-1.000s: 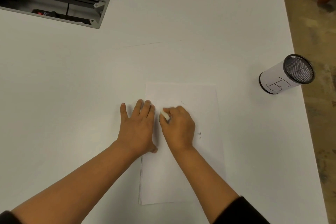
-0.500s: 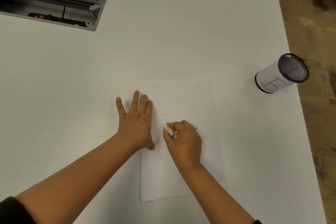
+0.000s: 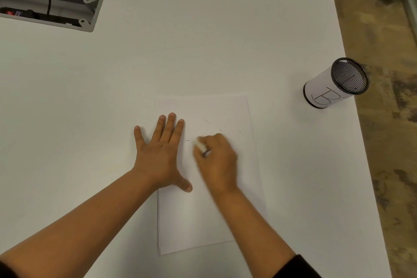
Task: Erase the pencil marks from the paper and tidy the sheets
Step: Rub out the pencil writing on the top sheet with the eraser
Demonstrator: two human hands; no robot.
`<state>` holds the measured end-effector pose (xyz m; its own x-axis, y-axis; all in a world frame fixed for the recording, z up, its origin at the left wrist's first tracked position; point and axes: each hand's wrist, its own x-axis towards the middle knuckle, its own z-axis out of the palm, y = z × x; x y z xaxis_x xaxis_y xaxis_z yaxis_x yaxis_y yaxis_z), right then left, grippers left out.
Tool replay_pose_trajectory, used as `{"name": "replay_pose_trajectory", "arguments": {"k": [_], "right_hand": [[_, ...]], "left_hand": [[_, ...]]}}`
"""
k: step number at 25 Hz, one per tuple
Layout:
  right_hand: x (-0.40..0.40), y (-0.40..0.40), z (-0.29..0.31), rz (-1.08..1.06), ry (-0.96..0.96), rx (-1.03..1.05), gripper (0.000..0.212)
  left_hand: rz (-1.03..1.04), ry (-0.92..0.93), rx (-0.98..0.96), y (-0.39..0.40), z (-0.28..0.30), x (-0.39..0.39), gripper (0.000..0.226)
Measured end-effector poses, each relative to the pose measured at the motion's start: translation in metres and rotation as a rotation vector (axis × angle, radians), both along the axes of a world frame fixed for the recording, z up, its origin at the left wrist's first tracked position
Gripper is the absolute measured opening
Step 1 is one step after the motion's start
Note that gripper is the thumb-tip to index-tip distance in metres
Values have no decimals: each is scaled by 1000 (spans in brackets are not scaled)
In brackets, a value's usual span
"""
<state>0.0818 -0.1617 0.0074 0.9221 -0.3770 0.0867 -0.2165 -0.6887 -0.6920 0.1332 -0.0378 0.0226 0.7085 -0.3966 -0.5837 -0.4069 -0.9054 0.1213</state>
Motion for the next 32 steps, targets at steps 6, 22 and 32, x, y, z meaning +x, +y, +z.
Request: {"name": "replay_pose_trajectory", "arguments": {"k": [6, 22, 32], "right_hand": [[6, -29, -6, -219, -35, -18, 13], [-12, -17, -3, 5, -21, -23, 12], [-14, -20, 5, 30, 38, -133, 4]], "left_hand": [[3, 11, -1, 0, 1, 0, 145], [-3, 15, 20, -1, 3, 1, 145], [-7, 19, 39, -3, 4, 1, 145]]}}
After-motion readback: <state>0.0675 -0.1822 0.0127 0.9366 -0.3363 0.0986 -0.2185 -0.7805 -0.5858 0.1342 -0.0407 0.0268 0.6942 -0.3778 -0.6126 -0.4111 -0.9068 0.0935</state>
